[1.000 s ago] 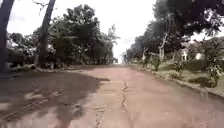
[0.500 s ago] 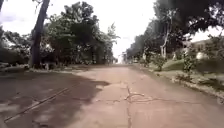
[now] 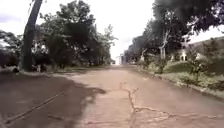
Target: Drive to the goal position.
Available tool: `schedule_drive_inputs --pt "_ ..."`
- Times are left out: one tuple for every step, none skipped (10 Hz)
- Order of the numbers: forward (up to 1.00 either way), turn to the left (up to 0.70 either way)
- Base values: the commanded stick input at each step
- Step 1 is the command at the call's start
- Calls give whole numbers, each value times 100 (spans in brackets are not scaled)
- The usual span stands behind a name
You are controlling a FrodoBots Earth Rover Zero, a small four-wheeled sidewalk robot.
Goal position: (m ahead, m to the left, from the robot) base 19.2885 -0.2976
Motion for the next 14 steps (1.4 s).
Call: schedule_drive_inputs --pt "100 0" --pt "100 0" --pt "100 0" --pt "100 0" --pt "100 0" --pt "100 0" --pt "100 0" --pt "100 0" --pt "100 0" --pt "100 0" --pt "100 0" --pt "100 0" --pt "100 0" --pt "100 0"
